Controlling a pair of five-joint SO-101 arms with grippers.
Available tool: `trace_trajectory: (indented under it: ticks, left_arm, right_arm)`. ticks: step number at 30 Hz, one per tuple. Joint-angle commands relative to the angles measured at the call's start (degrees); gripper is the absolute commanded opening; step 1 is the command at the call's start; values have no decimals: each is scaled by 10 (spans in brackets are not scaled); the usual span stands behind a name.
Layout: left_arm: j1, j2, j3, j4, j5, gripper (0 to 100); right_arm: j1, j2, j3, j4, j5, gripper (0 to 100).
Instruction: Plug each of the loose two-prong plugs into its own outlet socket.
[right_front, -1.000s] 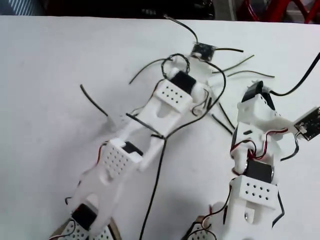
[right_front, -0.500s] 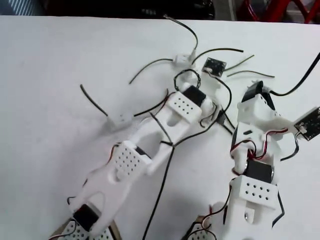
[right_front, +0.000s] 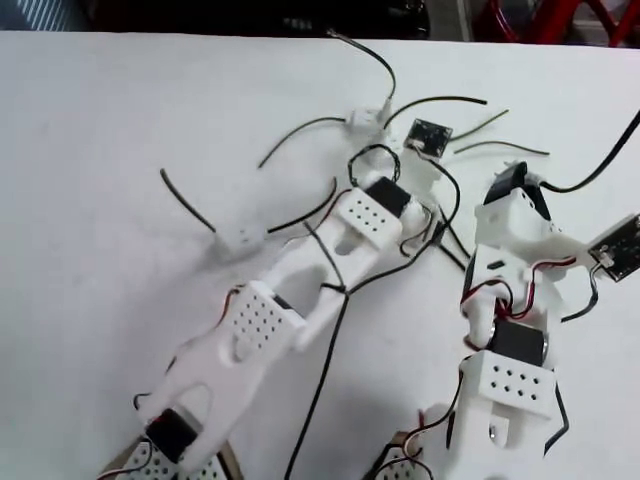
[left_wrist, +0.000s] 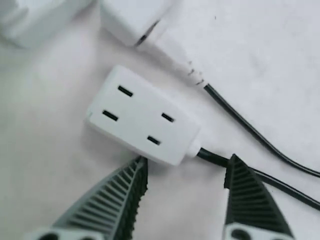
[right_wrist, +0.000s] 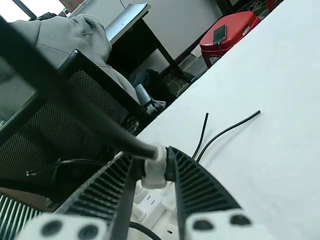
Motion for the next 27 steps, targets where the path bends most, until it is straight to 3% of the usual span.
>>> trace_trajectory:
  ticks: [1, 8, 13, 16, 23, 27]
  left_arm:
    - [-20, -10, -22, 47, -5, 242]
    - [-25, -4, -63, 164, -5, 241]
    - [-16, -6, -146, 198, -1, 243]
    - [-4, -1, -188, 183, 0, 244]
    - [21, 80, -193, 50, 0, 242]
    - [21, 99, -224, 34, -2, 241]
  right_arm:
    - [3, -1, -17, -11, 1, 16]
    - [3, -1, -17, -11, 1, 16]
    - [3, -1, -17, -11, 1, 16]
    - [3, -1, -17, -11, 1, 16]
    - [3, -1, -17, -12, 1, 16]
    - [3, -1, -17, -14, 1, 16]
